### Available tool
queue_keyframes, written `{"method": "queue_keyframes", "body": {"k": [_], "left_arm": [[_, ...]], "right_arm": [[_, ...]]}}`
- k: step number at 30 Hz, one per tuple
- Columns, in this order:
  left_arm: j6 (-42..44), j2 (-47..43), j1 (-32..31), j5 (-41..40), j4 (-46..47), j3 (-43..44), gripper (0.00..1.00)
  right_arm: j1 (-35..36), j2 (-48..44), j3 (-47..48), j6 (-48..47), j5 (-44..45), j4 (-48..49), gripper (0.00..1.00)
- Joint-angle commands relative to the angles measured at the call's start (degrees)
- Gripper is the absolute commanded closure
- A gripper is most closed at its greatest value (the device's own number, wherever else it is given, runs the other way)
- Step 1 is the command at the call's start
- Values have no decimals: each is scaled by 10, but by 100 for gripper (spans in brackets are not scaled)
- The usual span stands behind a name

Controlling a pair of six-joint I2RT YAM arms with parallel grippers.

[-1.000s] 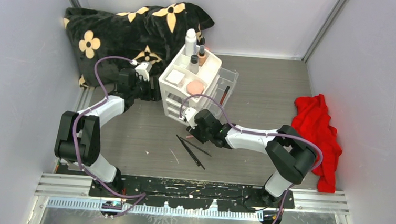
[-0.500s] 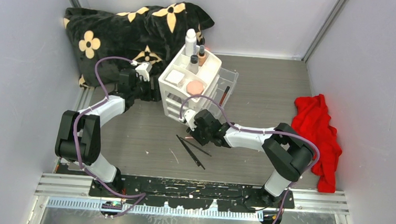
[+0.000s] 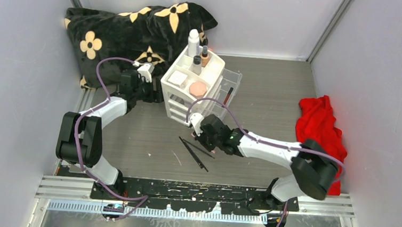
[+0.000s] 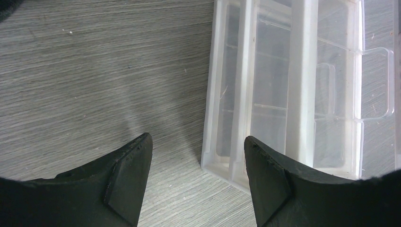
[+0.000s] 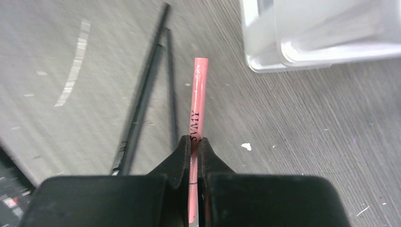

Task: Organize the makeup
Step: Pick up the makeup tool from the center of the board, then place the makeup tool in the drawer.

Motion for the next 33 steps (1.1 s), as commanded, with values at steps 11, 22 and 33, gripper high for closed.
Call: {"method": "queue_keyframes", "body": {"k": [11,22,33], "left_arm": [[-5,-16,-2,12,24,19,29],[-7,-23,-2,18,22,19,28],[-9,-21,-2,21,27,16,28]], "right_arm": [[54,-241,93,54,39,8,99],[-61,-196,109,90,134,170,99],[-139,-120,82,134,184,277,96]]}}
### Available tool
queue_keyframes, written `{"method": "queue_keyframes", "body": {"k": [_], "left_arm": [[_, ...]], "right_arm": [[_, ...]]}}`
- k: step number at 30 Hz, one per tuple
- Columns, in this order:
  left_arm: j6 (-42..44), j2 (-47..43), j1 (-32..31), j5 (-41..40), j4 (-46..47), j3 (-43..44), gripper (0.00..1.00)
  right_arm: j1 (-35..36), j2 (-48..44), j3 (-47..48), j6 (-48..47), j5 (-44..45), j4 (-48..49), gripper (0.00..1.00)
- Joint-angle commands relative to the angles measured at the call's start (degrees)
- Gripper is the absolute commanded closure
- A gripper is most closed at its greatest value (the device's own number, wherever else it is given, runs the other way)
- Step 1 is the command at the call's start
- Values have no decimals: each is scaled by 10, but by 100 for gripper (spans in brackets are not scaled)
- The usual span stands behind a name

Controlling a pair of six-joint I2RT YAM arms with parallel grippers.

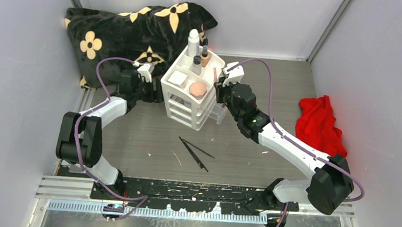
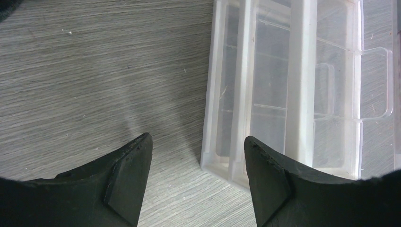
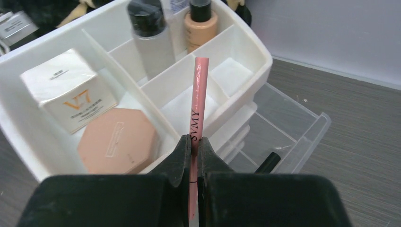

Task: Organize the makeup
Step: Place the makeup tool in the drawer.

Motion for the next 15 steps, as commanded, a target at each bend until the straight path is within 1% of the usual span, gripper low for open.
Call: {"method": "queue_keyframes", "body": {"k": [1,3,7,8,10,12,14,15], "left_arm": [[-5,-21,-2,18,27,15,28],[-4,-21,-2,16,26,17,28],[-5,-17,-2,18,25,19,28],[-5,-16,-2,18,24,21,28],[-5,-16,-2,17,23,22,28],[-4,-17,-2,16,22,21,28],[-4,-19,-2,15,23,21,28],[-3,-20,-2,15,23,20,28]], "right_arm": [[-18,14,-9,36,40,77,92],[-18,16,-14,39,55,74,75],[-18,-2,-27,48,95,71,48],[-18,-8,-31,48,101,71,44],[-19,-21,-34,42,104,67,41],[-18,-40,-39,41,116,57,41],[-18,-67,-52,41,142,52,44],[-18,-83,-61,41,156,51,51]]}}
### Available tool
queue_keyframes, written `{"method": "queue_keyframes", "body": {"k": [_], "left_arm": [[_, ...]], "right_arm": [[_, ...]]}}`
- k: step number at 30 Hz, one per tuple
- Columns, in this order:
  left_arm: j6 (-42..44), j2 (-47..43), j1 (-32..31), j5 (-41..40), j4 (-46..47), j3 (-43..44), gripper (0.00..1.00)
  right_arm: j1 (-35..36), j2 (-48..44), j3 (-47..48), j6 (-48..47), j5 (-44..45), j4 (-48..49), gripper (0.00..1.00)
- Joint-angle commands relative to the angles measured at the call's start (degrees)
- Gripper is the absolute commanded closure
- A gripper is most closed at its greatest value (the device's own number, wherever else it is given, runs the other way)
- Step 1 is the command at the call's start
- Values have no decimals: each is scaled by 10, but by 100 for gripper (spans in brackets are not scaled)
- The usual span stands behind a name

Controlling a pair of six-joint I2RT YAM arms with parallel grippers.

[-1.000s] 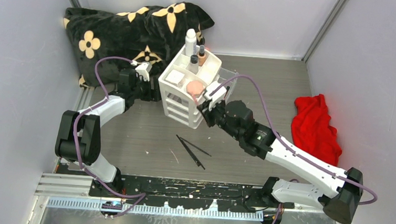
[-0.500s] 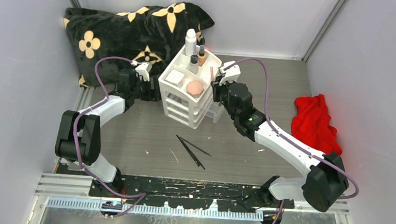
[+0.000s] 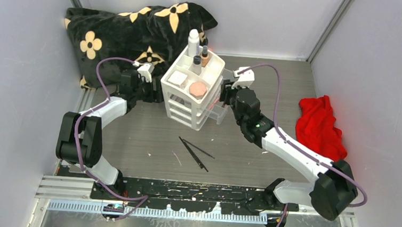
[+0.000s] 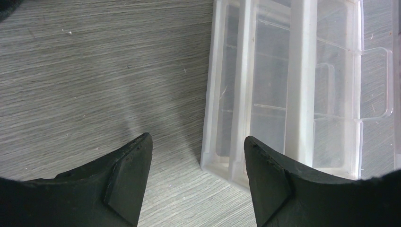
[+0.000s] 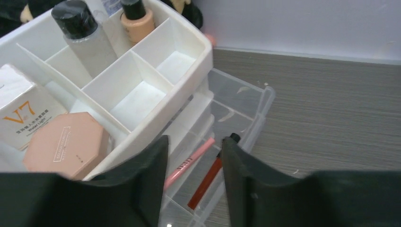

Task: Organize the makeup
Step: Place the makeup tool in the drawer, then close the drawer in the storage box.

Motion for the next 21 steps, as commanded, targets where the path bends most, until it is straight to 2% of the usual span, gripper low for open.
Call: {"method": "queue_keyframes", "body": {"k": [1,3,4,5,12,21], "left_arm": [[-3,-21,-2,16,24,20,28],[-4,-21,-2,16,25,20,28],[-5,-20,-2,18,25,21,28],[-5,-19,-3,19,25,22,28],[-10,-30,-2,31,35,17,28],[-14,-25,-2,39,38,20,28]], "right_arm": [[1,-85,-26,4,81,22,62],[-6,-105,-44,1,104,20,86],[-11,-110,-49,2,110,14,94],[-18,-111,-53,8,113,7,98],[-75,-56,-61,65,29,-35,99],[-86,32,-28,75,-35,-29,99]]}}
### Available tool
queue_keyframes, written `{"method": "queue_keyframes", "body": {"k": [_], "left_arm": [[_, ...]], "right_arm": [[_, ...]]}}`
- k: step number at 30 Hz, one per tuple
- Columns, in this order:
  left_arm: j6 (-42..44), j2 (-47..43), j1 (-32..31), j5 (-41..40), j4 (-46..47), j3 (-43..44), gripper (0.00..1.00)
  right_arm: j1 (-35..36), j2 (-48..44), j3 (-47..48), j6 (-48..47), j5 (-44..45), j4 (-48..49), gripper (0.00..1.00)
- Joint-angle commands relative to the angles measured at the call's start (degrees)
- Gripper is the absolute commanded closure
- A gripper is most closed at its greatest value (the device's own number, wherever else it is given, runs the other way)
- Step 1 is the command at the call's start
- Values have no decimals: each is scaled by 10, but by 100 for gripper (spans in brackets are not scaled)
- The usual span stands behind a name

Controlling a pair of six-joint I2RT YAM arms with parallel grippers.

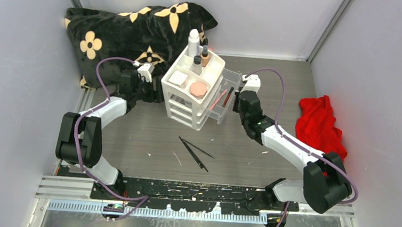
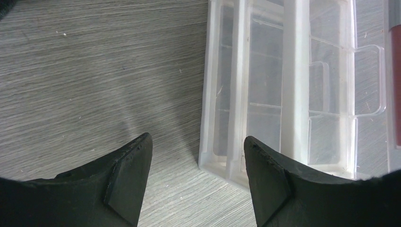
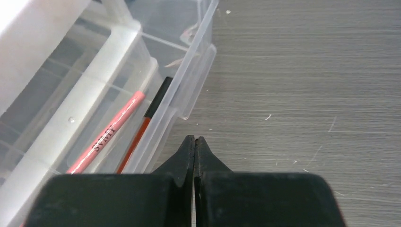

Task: Organize the makeup
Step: Close the drawer in the storage box.

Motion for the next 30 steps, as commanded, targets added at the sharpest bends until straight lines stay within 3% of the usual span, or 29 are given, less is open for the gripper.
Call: {"method": "queue_keyframes", "body": {"k": [1,16,27,30], "left_arm": [[-13,-20,-2,31,37,21,28],[-13,-6,-2,39,39,26,28],[-8,-4,-2,34,32,25,28],[-6,-4,-2,30,29,26,28]], "right_arm": [[-4,21,39,12,-45,23,99],[-4,163,191,-2,-185,39,99],[-4,147,150,-3,-242,120,99],[-5,128,153,-11,-208,64,99]]}}
